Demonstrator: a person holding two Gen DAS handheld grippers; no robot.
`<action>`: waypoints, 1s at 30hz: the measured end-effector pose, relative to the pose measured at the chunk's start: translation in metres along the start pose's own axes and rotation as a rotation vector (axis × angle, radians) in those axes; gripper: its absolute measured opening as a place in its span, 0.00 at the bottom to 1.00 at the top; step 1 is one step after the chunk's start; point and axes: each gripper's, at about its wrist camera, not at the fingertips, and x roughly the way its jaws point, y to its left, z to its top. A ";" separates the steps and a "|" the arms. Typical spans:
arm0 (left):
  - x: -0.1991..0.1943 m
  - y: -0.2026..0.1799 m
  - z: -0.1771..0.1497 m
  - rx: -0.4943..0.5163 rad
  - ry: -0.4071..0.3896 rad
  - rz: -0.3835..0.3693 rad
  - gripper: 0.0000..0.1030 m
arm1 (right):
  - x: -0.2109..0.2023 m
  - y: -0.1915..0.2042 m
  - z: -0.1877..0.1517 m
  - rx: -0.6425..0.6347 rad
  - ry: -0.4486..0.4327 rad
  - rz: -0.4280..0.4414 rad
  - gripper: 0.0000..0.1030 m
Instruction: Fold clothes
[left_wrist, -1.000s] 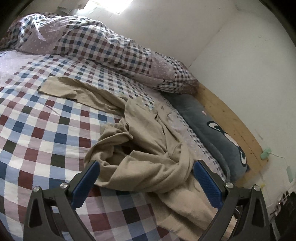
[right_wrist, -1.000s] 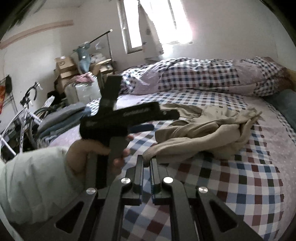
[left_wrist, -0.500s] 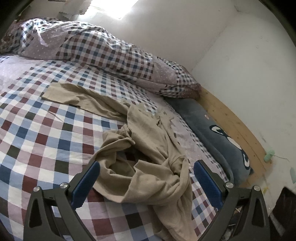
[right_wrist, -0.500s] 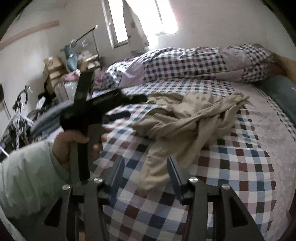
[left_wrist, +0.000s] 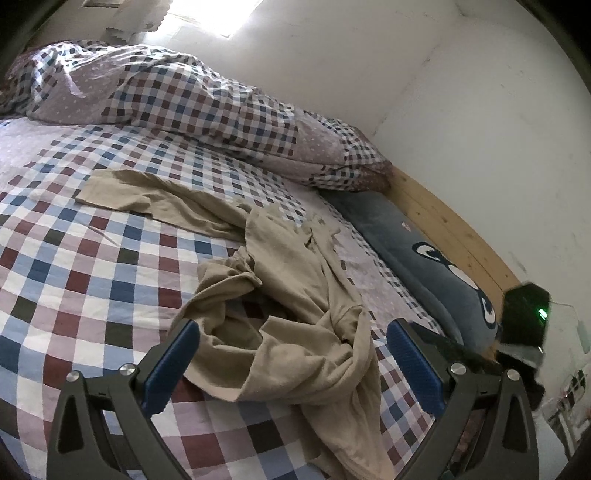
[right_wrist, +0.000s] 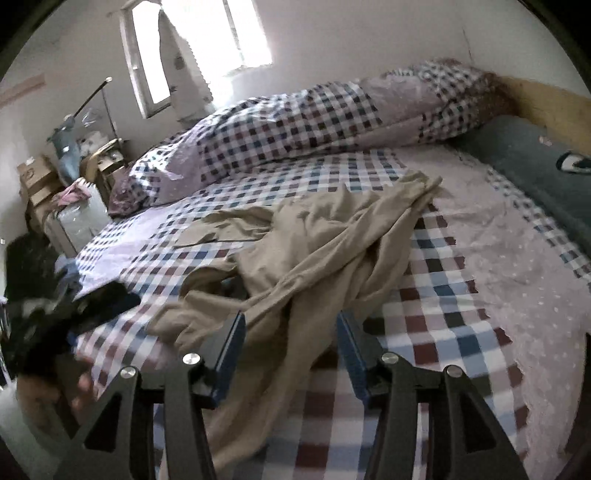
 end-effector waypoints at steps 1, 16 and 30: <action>0.000 0.000 0.000 0.000 0.000 -0.001 1.00 | 0.009 -0.004 0.005 0.019 0.007 0.006 0.53; 0.006 0.004 -0.007 0.037 0.023 0.002 1.00 | 0.069 -0.019 0.022 0.141 0.052 0.038 0.45; 0.000 0.024 -0.002 -0.046 -0.003 0.011 1.00 | 0.044 -0.022 0.031 0.135 -0.062 -0.026 0.06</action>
